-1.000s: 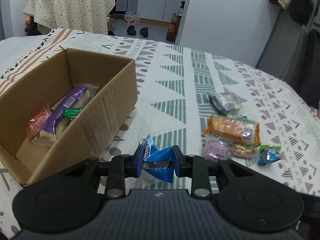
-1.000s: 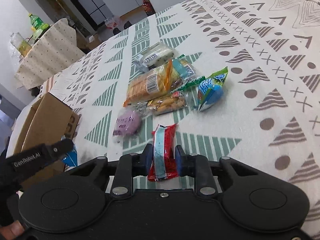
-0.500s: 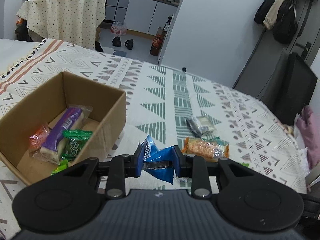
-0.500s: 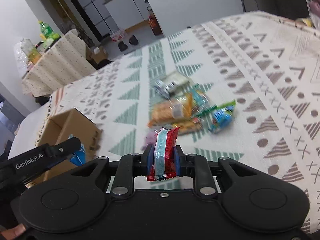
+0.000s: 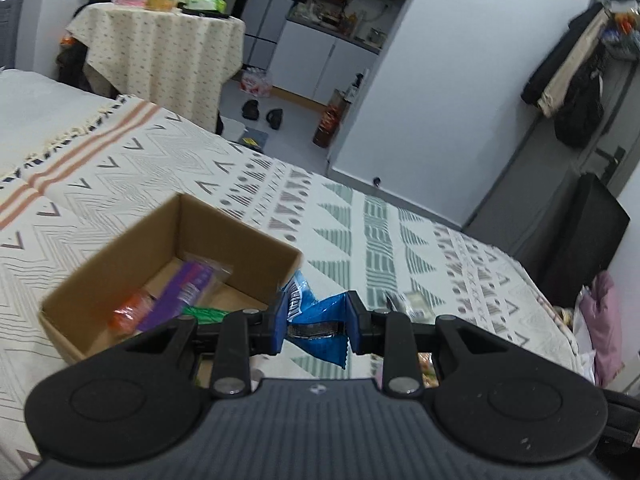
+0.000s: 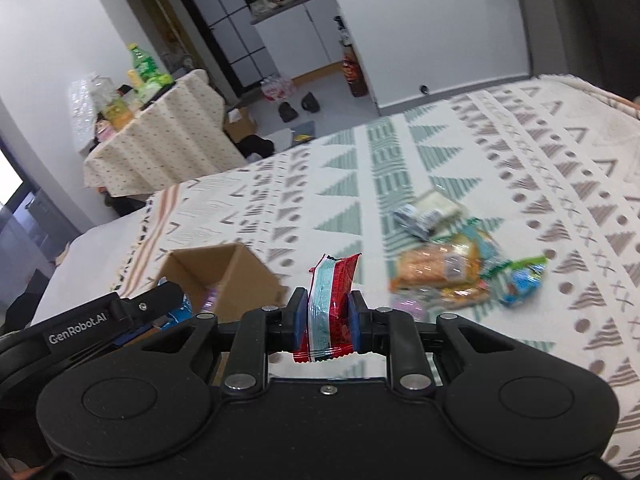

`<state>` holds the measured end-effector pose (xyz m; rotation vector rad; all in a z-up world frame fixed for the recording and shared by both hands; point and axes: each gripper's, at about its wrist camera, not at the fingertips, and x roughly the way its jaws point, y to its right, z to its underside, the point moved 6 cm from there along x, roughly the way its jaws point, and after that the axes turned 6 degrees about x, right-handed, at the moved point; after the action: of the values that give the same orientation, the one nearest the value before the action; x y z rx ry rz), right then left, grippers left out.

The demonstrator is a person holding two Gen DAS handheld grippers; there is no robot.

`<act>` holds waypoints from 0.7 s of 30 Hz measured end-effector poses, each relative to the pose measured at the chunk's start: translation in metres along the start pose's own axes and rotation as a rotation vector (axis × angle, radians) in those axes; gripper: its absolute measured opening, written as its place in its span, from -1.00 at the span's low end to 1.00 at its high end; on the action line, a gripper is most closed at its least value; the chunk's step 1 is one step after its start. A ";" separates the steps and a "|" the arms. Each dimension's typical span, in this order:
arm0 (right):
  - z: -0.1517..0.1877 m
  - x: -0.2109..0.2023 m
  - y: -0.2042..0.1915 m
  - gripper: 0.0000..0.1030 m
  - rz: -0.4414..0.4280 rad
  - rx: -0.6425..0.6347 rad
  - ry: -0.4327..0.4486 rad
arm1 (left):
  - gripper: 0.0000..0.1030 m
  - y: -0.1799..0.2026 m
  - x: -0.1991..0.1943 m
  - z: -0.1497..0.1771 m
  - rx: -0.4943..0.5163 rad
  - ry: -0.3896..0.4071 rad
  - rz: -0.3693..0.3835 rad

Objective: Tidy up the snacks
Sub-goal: 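Carry the blue wrapper and red-and-white bar over the box and open both tools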

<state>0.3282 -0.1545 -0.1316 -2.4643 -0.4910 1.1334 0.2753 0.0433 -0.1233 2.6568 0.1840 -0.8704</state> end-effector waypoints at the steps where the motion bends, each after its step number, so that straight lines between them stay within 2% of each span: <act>1: 0.000 0.001 -0.005 -0.58 -0.007 -0.005 0.000 | -0.44 -0.005 -0.002 -0.002 -0.010 0.004 -0.004; 10: 0.004 0.014 -0.049 -0.58 -0.044 -0.037 -0.007 | -0.44 -0.051 -0.015 -0.014 -0.102 0.029 -0.047; 21: 0.016 0.036 -0.098 -0.58 -0.084 -0.078 -0.027 | -0.42 -0.099 -0.018 -0.013 -0.211 -0.004 -0.081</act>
<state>0.3232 -0.0497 -0.1172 -2.4717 -0.6524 1.1358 0.2458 0.1401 -0.1308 2.4662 0.3642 -0.8322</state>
